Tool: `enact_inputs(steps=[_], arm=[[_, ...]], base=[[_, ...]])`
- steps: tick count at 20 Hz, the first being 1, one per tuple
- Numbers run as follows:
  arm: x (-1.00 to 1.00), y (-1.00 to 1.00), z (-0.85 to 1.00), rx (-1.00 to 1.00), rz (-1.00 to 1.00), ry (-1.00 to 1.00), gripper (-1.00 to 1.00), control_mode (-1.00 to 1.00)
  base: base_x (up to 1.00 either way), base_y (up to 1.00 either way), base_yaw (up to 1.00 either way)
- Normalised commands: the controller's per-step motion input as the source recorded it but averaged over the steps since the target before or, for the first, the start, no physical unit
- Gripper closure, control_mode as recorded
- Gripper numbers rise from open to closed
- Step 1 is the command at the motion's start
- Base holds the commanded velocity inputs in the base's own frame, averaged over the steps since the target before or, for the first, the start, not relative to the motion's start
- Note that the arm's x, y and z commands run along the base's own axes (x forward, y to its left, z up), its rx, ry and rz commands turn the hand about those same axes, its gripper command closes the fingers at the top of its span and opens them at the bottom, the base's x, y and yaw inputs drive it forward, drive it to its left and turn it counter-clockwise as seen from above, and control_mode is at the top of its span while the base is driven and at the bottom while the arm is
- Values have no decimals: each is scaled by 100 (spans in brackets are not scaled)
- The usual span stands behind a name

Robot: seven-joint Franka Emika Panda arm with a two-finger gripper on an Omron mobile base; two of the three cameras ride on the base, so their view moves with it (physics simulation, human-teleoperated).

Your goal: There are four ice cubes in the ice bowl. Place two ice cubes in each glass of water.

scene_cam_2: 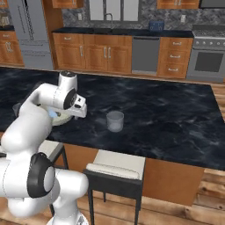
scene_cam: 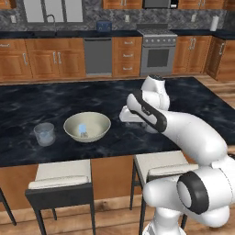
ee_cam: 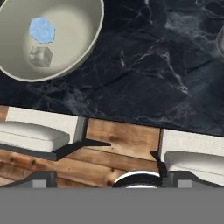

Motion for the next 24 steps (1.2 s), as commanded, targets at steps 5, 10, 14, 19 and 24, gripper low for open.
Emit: enact_inputs(steps=[5, 10, 14, 19, 24], arm=[[20, 35, 0, 0, 8, 2, -100, -100], [25, 43, 0, 0, 3, 4, -100, -100], [24, 42, 0, 0, 3, 1, -100, -100], [19, 34, 1, 0, 4, 1, -100, -100], [23, 32, 1, 0, 4, 0, -100, -100]], base=[[0, 0, 0], [0, 0, 0], [0, 0, 0], [0, 0, 0], [0, 0, 0]])
